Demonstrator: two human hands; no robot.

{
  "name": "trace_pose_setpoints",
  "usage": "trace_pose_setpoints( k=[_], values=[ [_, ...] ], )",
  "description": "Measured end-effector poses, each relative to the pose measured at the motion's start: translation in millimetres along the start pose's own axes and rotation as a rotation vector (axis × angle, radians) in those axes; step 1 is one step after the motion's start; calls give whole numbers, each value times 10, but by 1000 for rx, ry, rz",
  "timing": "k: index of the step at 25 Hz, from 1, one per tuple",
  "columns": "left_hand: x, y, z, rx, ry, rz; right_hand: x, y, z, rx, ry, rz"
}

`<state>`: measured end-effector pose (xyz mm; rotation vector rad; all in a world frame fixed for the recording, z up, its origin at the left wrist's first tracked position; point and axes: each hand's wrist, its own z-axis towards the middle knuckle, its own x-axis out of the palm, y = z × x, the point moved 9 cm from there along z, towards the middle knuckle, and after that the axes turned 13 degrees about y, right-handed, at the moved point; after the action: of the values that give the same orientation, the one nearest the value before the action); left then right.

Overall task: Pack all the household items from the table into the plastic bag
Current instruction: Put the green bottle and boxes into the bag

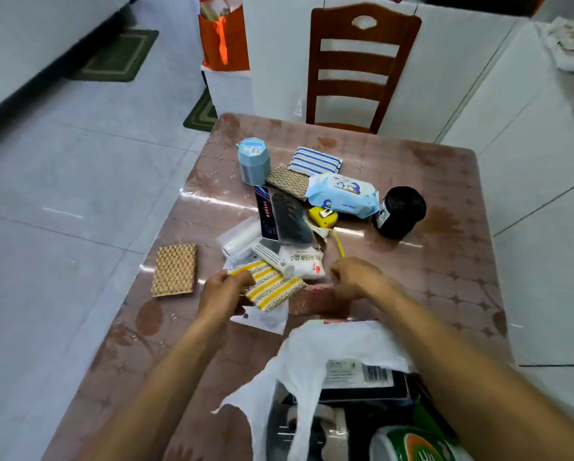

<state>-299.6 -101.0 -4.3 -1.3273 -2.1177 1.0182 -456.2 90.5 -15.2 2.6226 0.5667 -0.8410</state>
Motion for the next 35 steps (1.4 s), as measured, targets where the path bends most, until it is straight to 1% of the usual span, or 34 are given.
trace_pose_setpoints(
  k=[2,4,6,7,9,10,11,12,14,16,17,18,19,20,21,22,23,24,25,26,27,29,31,33,34,35],
  values=[
    [-127,-150,-324,43,13,-62,-359,-40,-406,-38,-187,127],
    [-180,-351,-706,100,33,-67,-687,-212,-1028,-29,-383,274],
    [-182,-693,-1150,237,16,-3,-851,-398,-1786,-45,-562,446],
    [-146,-921,-1419,340,9,29,-823,-459,-2208,-90,-652,561],
    [11,-1351,-1995,568,16,78,-557,-518,-3023,-186,-844,776],
    [115,-1523,-2287,680,18,117,-358,-513,-3381,-193,-935,831],
    [236,-1616,-2571,772,33,160,-98,-501,-3671,-174,-991,822],
    [354,-1634,-2805,832,52,190,187,-477,-3802,-134,-978,762],
    [574,-1557,-3164,876,56,235,667,-446,-3737,-29,-873,589],
    [784,-1389,-3315,903,68,311,959,-415,-3394,52,-714,376],
    [914,-1309,-3357,920,79,375,991,-408,-3310,96,-676,280],
    [1046,-1226,-3368,947,91,459,961,-407,-3315,94,-715,223],
    [1175,-1122,-3332,961,102,551,887,-422,-3435,68,-832,183],
    [1294,-994,-3251,970,108,641,793,-465,-3662,57,-985,163],
    [1389,-837,-3120,971,107,723,725,-561,-3896,87,-1116,160],
    [1487,-673,-2960,971,110,809,698,-718,-4051,178,-1157,176],
    [1608,-512,-2781,975,122,913,687,-927,-4075,288,-1114,224],
    [1749,-359,-2610,979,146,1024,728,-1139,-3951,348,-986,335],
    [1902,-218,-2458,984,189,1108,822,-1287,-3760,342,-840,470],
    [2059,-110,-2349,985,246,1165,881,-1334,-3599,262,-745,632],
    [2217,-13,-2280,1000,299,1223,878,-1318,-3508,140,-722,795],
    [2546,177,-2229,1013,414,1338,747,-1254,-3491,-58,-792,990],
    [2741,363,-2148,895,507,1416,574,-1188,-3562,-152,-862,1045],
    [2726,428,-2052,779,535,1380,449,-1159,-3635,-232,-910,1137],
    [2668,412,-2072,756,546,1316,424,-1156,-3635,-266,-900,1183],
    [2584,369,-2129,772,548,1243,406,-1143,-3631,-277,-883,1184]
  ],
)
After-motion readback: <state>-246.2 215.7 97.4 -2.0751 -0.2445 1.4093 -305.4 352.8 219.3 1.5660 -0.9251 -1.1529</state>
